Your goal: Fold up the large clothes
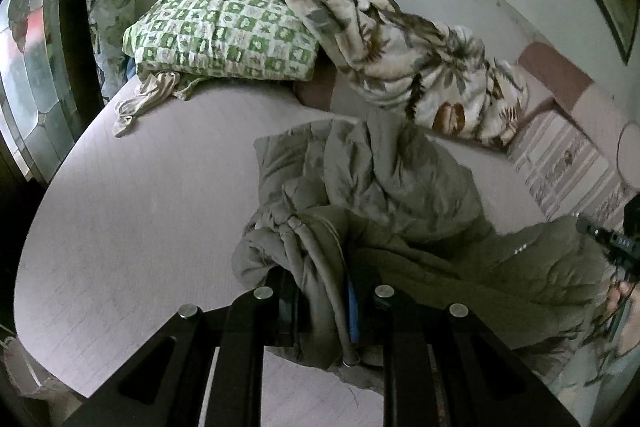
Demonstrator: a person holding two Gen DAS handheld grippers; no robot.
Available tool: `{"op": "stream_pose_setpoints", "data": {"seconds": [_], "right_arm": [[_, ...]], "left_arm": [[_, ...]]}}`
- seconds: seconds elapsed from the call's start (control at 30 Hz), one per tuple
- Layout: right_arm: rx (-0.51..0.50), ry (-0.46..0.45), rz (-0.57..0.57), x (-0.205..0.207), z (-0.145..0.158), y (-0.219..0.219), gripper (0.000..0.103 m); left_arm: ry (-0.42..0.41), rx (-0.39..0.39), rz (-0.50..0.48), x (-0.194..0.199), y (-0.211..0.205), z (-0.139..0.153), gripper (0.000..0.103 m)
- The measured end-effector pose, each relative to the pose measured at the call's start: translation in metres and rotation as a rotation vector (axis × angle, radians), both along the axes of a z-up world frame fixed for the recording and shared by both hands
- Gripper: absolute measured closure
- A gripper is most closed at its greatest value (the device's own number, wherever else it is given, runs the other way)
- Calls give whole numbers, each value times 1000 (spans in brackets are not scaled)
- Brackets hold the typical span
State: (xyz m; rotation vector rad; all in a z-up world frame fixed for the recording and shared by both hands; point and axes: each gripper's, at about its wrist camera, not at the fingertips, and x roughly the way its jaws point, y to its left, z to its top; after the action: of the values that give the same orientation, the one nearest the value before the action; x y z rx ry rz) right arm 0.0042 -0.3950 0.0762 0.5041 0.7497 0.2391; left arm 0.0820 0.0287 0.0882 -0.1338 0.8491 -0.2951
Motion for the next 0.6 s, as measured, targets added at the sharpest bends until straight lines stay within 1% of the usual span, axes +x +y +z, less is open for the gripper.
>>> {"op": "stream_pose_setpoints", "data": {"seconds": [0.13,0.23,0.43,0.6], "right_arm": [[22,-5,-12,19,12,-4,82],[19,2,-27,34,17,-7,82],[53,30,-57,70,16,-15,82],[60,53,-90,101,13,-19,82]], "left_arm": [[6,-14,8,18,-2,9,85],[14,-12,19,35,-5,12,85],[34,-27,59,72,-7,10,85],[37,-6,99,103,-13,4,84]]}}
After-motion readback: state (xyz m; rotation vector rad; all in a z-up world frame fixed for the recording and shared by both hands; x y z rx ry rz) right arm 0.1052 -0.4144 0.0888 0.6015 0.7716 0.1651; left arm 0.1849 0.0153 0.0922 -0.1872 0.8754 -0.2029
